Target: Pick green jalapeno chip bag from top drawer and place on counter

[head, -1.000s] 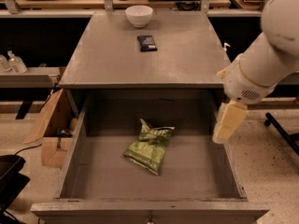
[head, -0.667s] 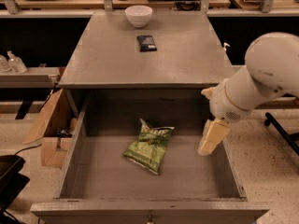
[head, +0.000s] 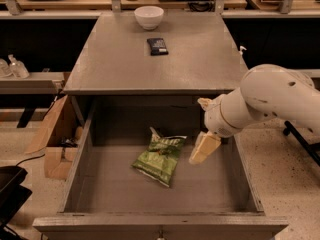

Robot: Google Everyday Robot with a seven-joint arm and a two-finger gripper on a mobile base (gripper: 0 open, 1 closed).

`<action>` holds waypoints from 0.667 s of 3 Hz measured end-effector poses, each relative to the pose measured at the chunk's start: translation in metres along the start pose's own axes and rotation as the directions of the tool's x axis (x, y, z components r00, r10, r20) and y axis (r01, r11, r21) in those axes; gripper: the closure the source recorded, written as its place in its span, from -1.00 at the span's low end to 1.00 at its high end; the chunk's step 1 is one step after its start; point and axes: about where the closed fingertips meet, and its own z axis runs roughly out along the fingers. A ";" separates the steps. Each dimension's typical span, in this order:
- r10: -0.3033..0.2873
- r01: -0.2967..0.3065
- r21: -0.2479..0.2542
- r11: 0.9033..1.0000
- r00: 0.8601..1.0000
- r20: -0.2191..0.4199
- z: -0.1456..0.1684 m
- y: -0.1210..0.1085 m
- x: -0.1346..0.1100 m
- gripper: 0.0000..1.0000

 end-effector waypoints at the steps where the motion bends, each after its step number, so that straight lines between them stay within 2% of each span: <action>1: 0.021 -0.022 -0.057 0.998 1.000 -0.017 0.031 0.019 -0.003 -1.00; 2: 0.093 -0.085 -0.141 0.986 0.994 0.054 0.104 0.057 -0.016 -1.00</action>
Offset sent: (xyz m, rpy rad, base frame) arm -0.0188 0.1088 -0.1462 0.1992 0.2019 -0.0039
